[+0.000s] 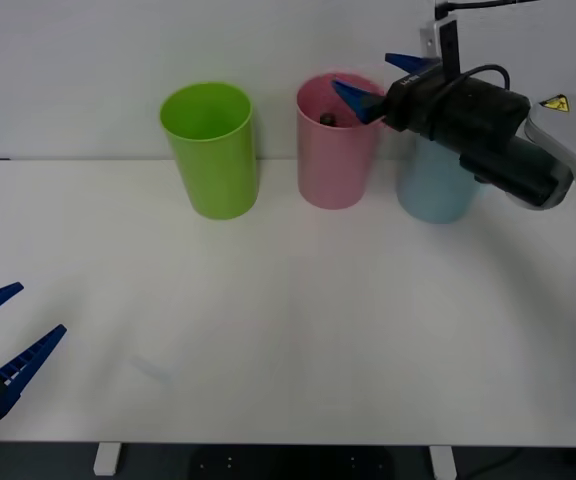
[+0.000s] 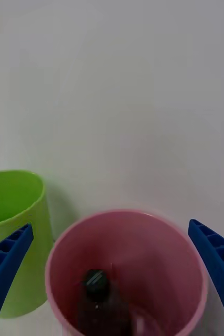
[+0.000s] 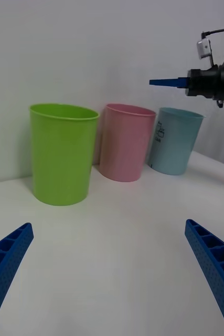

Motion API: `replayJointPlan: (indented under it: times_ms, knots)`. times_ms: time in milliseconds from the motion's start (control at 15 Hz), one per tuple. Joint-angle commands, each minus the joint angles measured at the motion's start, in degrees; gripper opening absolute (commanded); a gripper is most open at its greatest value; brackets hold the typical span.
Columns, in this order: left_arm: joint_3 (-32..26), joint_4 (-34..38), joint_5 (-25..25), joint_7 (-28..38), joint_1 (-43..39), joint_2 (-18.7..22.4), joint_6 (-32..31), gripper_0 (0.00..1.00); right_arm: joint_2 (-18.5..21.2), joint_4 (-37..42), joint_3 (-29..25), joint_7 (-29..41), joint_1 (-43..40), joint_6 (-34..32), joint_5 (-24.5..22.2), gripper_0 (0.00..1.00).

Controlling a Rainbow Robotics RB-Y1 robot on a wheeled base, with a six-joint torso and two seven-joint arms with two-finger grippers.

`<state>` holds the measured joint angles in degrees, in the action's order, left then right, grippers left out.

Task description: Grasp the object on the table and drop it into the matching bin: aluminum can to the light blue bin, PET bottle to the pink bin.

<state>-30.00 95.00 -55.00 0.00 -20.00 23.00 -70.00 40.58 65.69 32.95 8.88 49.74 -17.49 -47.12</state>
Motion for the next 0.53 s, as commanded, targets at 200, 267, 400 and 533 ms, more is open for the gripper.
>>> replayJointPlan:
  times_ms: [200,267,400,533]
  knots:
    - [0.00,0.00,0.00,0.00,0.00,0.00,0.00,1.00,6.53,12.18,-1.57,-0.18,-8.25,0.00,1.94,1.00]
    - [0.00,0.00,0.00,0.00,0.00,0.00,0.00,1.00,8.11,15.17,-2.71,-0.36,-10.80,0.09,1.94,1.00]
    - [0.00,0.00,0.00,0.00,0.00,0.00,0.00,1.00,10.31,20.00,-4.91,-0.88,-15.46,0.00,2.12,1.00]
    - [0.00,0.00,0.00,0.00,0.00,0.00,0.00,1.00,12.42,24.75,-7.72,-1.50,-20.38,-0.09,2.12,1.00]
